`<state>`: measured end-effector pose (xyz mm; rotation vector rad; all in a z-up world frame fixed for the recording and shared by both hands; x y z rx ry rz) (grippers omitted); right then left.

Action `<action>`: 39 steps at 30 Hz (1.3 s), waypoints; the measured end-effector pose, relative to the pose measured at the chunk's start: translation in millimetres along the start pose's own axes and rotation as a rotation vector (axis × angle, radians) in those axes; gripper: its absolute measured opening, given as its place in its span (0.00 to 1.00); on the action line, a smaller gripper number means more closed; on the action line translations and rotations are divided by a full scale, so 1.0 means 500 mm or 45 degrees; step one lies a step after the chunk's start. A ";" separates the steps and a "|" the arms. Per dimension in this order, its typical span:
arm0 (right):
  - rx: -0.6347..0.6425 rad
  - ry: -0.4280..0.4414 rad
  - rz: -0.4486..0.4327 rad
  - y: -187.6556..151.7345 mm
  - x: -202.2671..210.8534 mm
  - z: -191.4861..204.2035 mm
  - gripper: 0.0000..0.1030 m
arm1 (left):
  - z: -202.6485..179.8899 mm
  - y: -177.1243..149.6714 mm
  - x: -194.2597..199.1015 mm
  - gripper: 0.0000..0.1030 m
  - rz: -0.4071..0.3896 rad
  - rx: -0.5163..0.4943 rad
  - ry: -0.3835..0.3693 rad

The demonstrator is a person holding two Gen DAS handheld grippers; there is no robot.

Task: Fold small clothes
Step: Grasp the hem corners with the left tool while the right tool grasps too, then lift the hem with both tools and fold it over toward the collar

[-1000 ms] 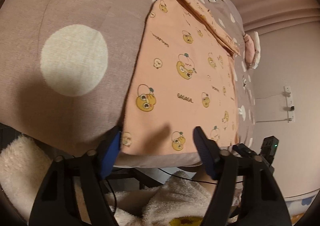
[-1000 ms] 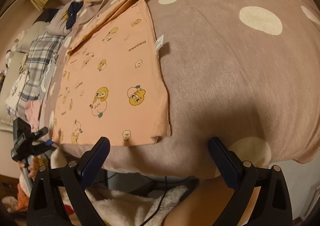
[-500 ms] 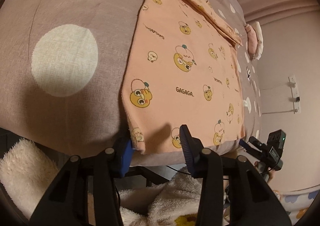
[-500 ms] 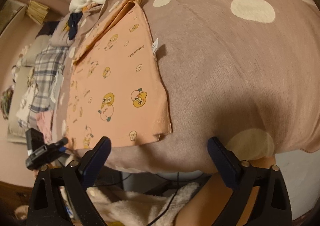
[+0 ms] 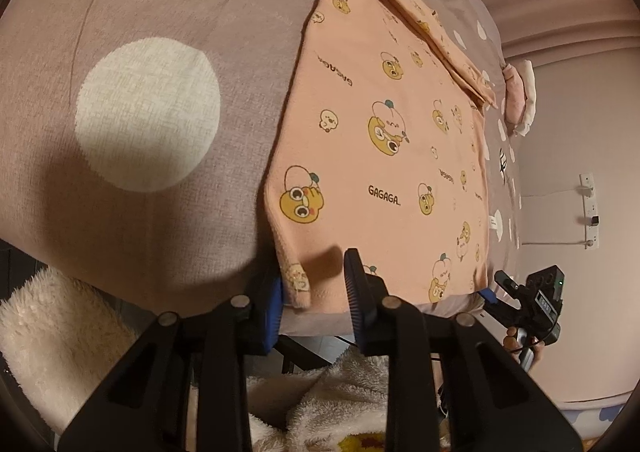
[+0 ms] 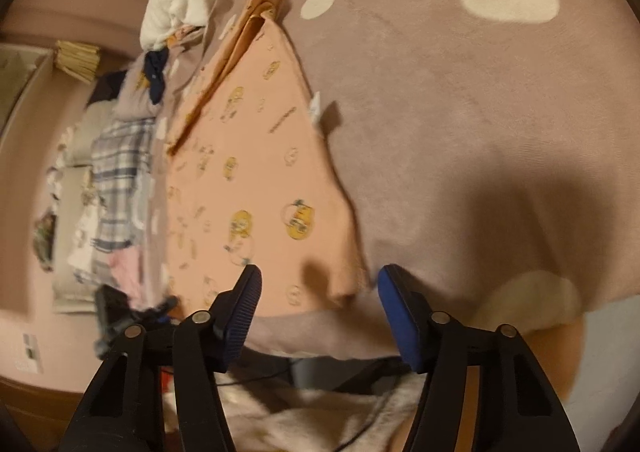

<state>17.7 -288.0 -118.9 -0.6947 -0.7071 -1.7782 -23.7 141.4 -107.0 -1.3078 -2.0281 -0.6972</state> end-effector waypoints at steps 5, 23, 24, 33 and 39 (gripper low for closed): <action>-0.035 0.009 0.023 0.004 -0.020 0.002 0.45 | -0.004 -0.006 0.001 0.23 -0.013 -0.024 0.018; -0.030 -0.111 -0.054 0.002 -0.002 -0.015 0.08 | -0.029 0.002 0.002 0.06 -0.057 -0.029 0.074; -0.028 -0.096 -0.058 0.004 0.000 -0.012 0.08 | -0.033 0.003 0.004 0.06 -0.057 -0.035 0.057; -0.011 -0.006 -0.091 0.030 0.010 0.023 0.08 | -0.067 0.024 0.017 0.06 -0.123 -0.043 -0.037; 0.001 0.064 -0.182 0.059 0.031 0.061 0.08 | -0.086 0.043 0.024 0.05 -0.173 -0.050 -0.101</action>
Point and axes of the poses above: each gripper's, at about its wrist camera, not at the fingertips, and x roughly against the way its jaws point, z to its left, y to its top, the point moved 1 cm from there along -x, roughly the way its jaws point, and after that the axes turned 4 degrees about -y, right-handed, at the moved point
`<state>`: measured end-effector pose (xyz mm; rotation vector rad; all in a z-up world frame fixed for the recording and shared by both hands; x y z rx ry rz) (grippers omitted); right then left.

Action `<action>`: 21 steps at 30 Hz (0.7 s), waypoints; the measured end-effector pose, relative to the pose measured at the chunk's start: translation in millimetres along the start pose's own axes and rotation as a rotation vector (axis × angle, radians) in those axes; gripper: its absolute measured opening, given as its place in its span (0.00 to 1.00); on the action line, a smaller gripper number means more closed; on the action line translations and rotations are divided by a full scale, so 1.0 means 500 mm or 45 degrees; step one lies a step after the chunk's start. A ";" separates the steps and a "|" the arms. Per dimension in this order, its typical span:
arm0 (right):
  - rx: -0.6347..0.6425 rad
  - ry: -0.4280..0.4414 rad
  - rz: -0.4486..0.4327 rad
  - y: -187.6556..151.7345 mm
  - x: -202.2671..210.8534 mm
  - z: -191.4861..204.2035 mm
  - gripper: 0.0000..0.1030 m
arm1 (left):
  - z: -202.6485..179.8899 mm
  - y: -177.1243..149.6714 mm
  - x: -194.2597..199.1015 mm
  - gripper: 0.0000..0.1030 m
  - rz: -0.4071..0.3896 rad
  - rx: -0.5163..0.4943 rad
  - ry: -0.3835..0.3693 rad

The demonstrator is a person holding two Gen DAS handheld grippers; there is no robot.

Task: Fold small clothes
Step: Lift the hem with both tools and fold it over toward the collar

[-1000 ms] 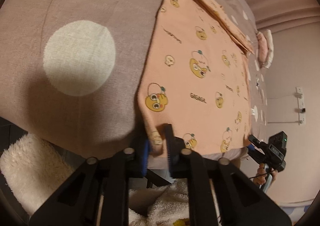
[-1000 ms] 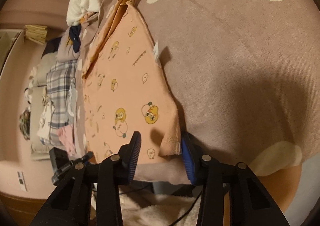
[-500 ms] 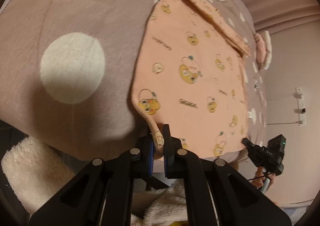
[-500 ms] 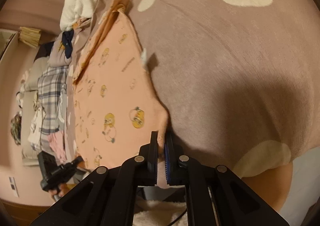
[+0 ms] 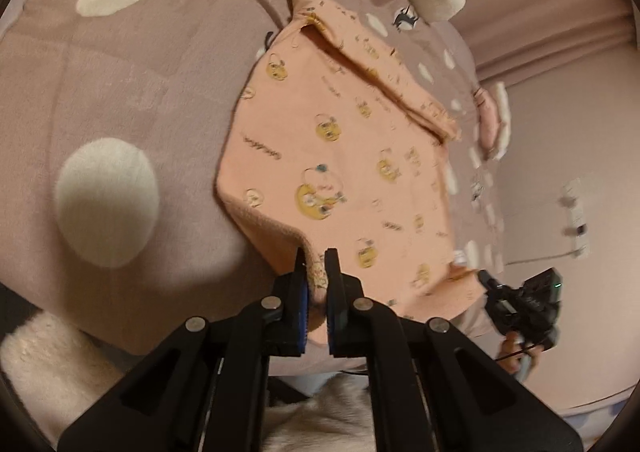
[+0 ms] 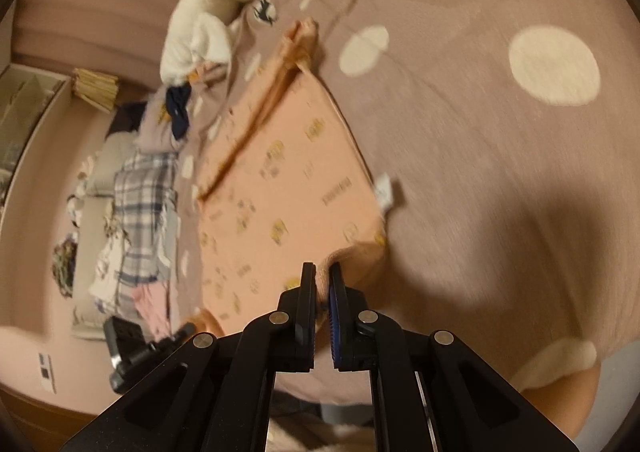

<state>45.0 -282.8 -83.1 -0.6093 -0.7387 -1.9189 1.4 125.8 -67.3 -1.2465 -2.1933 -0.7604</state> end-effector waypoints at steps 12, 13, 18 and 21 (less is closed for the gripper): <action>0.108 0.021 -0.066 0.081 -0.008 0.091 0.08 | -0.009 0.076 0.015 0.05 -0.125 0.054 -0.034; 0.117 0.021 -0.072 0.088 -0.007 0.096 0.08 | -0.015 0.084 0.016 0.05 -0.130 0.044 -0.036; 0.171 0.033 -0.095 0.129 -0.011 0.136 0.08 | -0.047 0.135 0.023 0.05 -0.174 0.018 -0.091; 0.189 0.025 -0.103 0.161 -0.015 0.154 0.08 | -0.060 0.171 0.025 0.05 -0.221 0.029 -0.109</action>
Point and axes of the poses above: each gripper's, at about its wrist camera, not at the fingertips, and x roughly against the way its jaws point, z to its left, y to its top, the point moved 1 cm from there along -x, roughly the way its jaws point, and after that the axes turned 4 degrees about -y, right-handed, at the moved point
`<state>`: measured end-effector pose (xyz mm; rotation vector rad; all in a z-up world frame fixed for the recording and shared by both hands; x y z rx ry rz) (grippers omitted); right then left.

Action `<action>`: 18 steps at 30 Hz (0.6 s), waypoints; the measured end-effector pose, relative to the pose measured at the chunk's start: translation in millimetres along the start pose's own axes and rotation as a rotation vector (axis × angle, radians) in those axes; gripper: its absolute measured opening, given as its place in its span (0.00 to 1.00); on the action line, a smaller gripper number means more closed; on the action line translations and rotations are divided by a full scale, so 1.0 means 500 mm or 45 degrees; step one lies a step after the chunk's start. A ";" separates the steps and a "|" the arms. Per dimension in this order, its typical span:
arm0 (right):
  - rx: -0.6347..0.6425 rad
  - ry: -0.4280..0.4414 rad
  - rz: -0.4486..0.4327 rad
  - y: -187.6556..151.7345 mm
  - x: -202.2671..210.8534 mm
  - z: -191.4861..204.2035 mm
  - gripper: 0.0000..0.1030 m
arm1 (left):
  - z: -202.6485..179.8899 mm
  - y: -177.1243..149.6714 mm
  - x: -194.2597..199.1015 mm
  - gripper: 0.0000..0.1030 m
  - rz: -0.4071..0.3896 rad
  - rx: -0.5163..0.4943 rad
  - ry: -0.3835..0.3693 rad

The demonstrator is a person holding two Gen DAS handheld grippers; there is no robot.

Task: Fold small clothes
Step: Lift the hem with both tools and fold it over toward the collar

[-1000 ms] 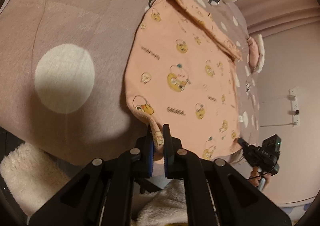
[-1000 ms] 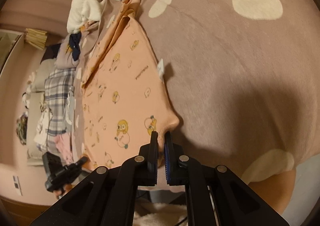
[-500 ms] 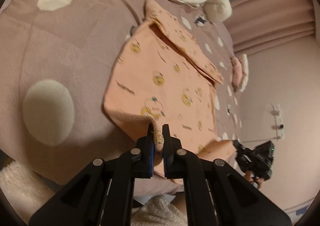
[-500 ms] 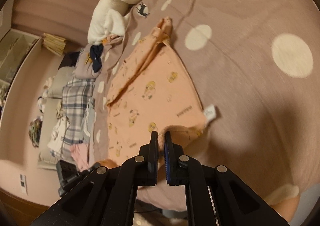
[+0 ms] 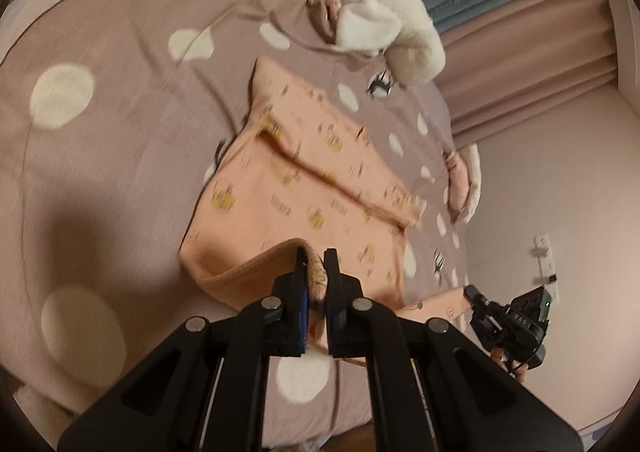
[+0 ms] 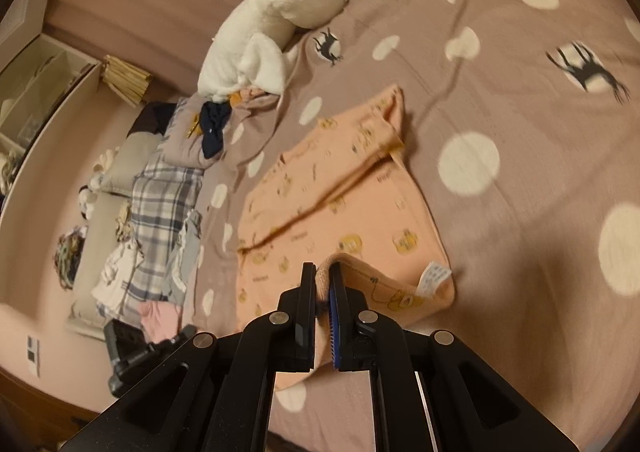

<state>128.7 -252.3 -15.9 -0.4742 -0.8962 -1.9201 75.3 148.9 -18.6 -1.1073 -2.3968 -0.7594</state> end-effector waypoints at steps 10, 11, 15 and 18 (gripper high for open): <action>0.020 0.004 -0.043 0.108 -0.034 0.026 0.08 | 0.007 0.113 -0.051 0.04 -0.144 0.108 -0.067; 0.019 0.004 -0.044 0.119 -0.039 0.027 0.08 | 0.006 0.128 -0.060 0.04 -0.157 0.115 -0.073; 0.006 -0.006 -0.041 0.175 -0.069 0.028 0.08 | 0.009 0.181 -0.089 0.04 -0.191 0.168 -0.153; 0.001 -0.020 -0.048 0.216 -0.089 0.027 0.08 | 0.012 0.225 -0.117 0.03 -0.230 0.193 -0.160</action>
Point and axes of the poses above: each gripper's, at about its wrist camera, not at the fingertips, and x roughly against the way its jaws point, z to its left, y to its top, the point moved 1 cm from there along -x, roughly the way its jaws point, and after that the axes turned 4 degrees about -y, right-handed, at the moved point
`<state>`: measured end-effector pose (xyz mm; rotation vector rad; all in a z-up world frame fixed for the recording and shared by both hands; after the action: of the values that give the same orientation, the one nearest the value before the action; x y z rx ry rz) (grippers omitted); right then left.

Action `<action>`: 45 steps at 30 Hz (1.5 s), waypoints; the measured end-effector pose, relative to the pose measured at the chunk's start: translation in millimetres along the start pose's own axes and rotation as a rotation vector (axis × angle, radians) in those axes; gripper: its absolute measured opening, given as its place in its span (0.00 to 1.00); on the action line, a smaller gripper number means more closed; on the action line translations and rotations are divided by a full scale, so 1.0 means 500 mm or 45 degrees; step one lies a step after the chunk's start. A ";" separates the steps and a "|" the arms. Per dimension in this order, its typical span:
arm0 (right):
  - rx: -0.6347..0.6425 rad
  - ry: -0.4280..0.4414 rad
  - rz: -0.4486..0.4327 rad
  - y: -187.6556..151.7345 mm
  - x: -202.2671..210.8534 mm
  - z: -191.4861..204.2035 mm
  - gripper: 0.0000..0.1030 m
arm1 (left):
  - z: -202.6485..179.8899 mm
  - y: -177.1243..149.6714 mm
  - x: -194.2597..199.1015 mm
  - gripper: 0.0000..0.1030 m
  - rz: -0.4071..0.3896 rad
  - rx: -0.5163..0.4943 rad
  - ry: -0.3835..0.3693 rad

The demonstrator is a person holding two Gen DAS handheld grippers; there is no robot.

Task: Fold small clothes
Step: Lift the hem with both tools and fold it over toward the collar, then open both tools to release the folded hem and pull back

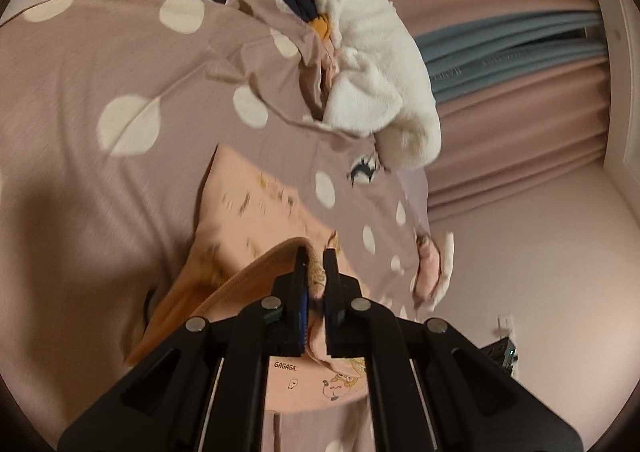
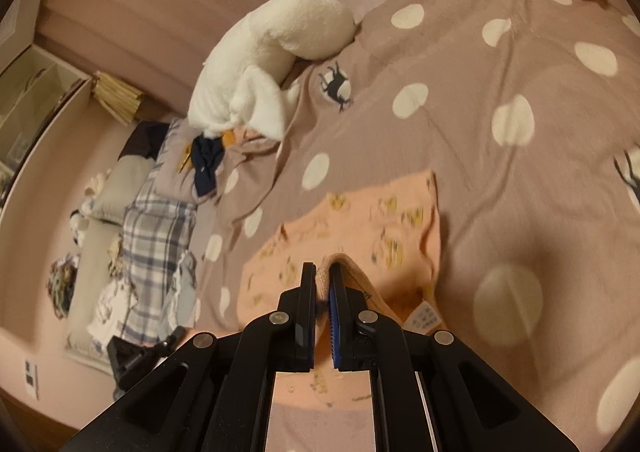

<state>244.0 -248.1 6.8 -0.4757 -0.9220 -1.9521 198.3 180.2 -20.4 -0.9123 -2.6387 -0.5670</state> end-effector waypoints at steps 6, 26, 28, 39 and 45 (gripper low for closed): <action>-0.022 -0.056 0.030 0.063 -0.073 -0.029 0.08 | 0.011 0.051 -0.075 0.03 -0.035 -0.002 0.020; -0.180 -0.173 0.076 0.137 -0.192 -0.157 0.31 | 0.113 0.124 -0.147 0.87 -0.149 0.126 0.274; -0.122 -0.202 0.063 0.129 -0.168 -0.144 0.44 | 0.090 0.121 -0.125 0.87 -0.146 0.059 0.288; 0.006 -0.151 0.145 0.046 -0.132 -0.052 0.51 | 0.023 0.044 -0.115 0.92 0.163 -0.073 0.100; 0.110 -0.138 0.245 -0.019 -0.167 -0.023 0.51 | -0.001 0.038 -0.223 0.92 0.211 -0.129 0.028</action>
<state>280.0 -206.9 -57.8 -0.6025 -0.9869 -1.7197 294.9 135.4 -58.5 -1.1352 -2.5040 -0.6698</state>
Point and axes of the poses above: each gripper's, at about its wrist camera, not at the fingertips, and x roughly against the way its jaws point, z to its left, y to its top, the point moved 1 cm from there along -x, roughly the way its jaws point, and after that the axes turned 4 degrees about -y, right-handed, at the moved point
